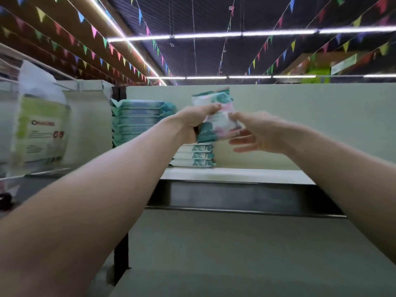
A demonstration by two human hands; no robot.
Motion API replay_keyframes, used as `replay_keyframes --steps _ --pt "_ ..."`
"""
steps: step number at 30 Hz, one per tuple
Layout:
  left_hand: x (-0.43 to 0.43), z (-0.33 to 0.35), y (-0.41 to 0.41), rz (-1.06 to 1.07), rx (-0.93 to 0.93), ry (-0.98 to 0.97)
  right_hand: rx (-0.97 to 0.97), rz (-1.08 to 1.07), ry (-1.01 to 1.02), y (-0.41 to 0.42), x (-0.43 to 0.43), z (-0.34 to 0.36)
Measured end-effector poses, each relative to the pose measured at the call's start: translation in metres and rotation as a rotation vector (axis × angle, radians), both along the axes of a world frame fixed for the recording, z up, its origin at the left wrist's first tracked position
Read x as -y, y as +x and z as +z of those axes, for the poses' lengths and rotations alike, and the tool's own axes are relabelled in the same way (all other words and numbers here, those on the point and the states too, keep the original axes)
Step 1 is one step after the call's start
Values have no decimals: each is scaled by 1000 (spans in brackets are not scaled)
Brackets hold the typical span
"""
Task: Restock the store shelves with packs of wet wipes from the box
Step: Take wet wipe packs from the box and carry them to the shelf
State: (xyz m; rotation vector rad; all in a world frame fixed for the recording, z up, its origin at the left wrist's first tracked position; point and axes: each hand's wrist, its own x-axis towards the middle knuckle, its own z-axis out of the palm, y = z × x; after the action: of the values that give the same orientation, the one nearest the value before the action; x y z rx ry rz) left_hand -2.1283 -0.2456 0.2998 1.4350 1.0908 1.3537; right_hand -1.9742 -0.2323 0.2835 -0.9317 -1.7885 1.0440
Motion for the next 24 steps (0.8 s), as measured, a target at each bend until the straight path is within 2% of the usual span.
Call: replay_keyframes --steps 2,6,9,14,17,20,24 --pt "-4 -2 -2 10 86 -28 38 109 -17 -10 0 -3" --pt "-5 1 -10 17 172 -18 18 113 -29 -16 -8 7" --pt "-3 8 -25 166 88 30 42 107 -67 -13 -12 15" --pt "-7 16 -47 366 -6 -36 -101 -83 -75 -19 -27 30" --pt "-9 21 -52 434 -41 -36 -9 16 -79 -32 -24 36" --pt "-7 24 -55 471 -96 -39 261 104 100 -48 -20 37" --pt "-5 26 -61 511 -234 -51 422 -110 459 -68 -28 33"
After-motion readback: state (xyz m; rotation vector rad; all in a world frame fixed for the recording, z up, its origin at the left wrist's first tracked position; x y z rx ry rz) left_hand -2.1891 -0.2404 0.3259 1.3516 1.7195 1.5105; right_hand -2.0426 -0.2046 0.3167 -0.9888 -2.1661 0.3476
